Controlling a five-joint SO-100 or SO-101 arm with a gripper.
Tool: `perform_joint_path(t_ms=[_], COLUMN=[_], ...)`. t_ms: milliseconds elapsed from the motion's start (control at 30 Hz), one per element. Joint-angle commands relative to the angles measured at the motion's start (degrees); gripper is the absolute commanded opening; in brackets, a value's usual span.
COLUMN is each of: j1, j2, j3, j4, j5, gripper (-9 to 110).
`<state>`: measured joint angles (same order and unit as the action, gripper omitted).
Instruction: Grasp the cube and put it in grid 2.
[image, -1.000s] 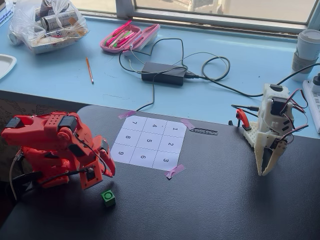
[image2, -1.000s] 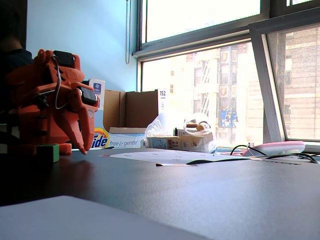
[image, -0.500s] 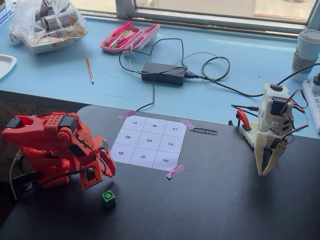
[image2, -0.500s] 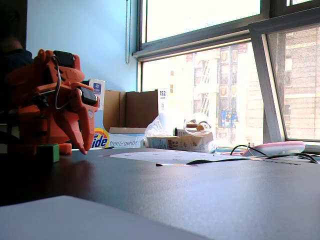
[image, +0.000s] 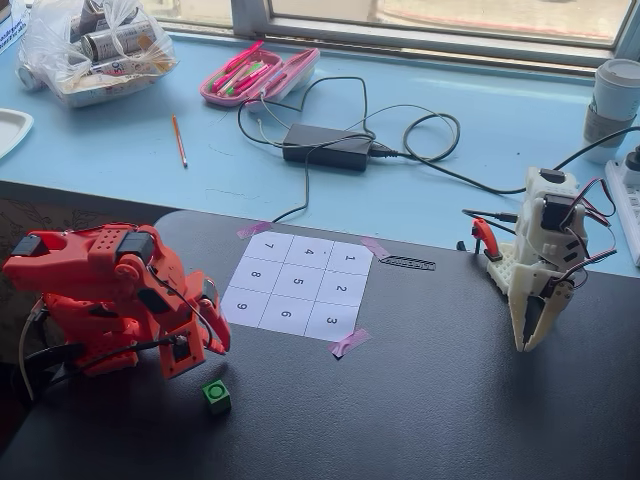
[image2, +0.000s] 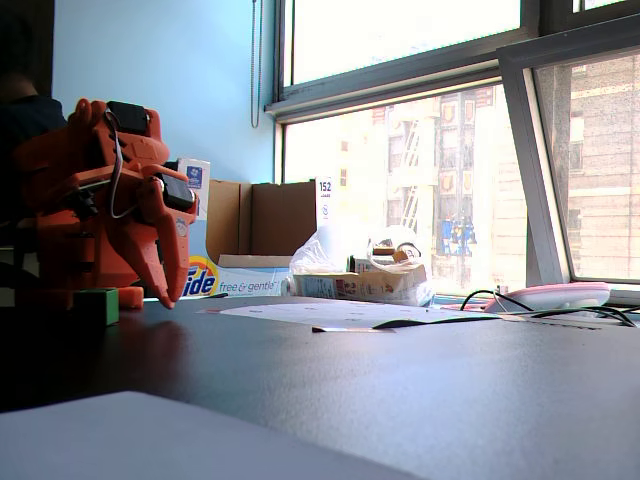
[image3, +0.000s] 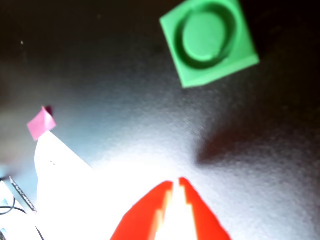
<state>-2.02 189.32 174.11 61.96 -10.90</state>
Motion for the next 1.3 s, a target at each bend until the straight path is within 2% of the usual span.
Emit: perform_joint_path(t_ms=[0,900,1267], j1=[-0.53,-0.26,2.72], j2=[-0.18,-0.18,-0.26], j3=[-0.09,-0.18,-10.63], j4=[0.26,-0.26,5.01], j5=[-0.62,-0.62,-0.53], gripper=[0,1,16])
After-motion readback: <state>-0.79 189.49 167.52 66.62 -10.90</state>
